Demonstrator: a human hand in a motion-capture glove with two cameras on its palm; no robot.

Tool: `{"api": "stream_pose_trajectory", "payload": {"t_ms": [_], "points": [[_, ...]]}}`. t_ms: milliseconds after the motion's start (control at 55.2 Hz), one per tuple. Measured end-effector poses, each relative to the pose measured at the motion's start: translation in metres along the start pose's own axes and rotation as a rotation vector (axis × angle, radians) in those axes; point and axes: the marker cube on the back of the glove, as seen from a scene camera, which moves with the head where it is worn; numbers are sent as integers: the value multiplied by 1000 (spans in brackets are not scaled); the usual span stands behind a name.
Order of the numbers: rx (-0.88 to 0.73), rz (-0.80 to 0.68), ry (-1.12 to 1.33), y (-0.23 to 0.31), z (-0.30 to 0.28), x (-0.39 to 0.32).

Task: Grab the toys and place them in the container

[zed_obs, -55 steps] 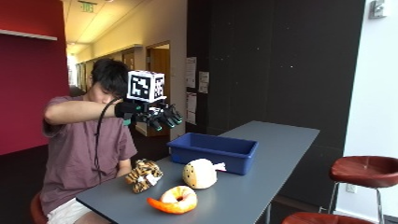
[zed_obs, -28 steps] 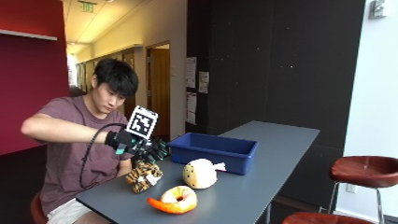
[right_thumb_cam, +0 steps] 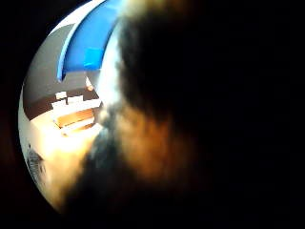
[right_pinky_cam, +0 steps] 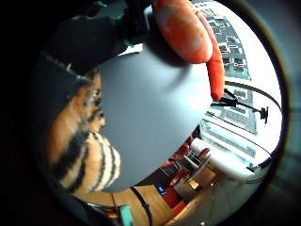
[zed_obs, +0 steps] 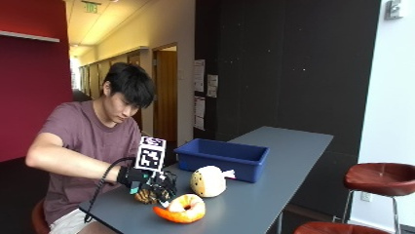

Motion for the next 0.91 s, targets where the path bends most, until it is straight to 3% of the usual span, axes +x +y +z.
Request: {"api": "stream_pose_trajectory", "payload": {"t_ms": [326,489,634,796,905], "points": [[385,39,-97,-4,11,8],[482,64,-30,-17,5,1],[420,145,-29,-31,-7,1],[128,245,-125,-34,-23,15],[134,283,-102,-27,-48,13]]}}
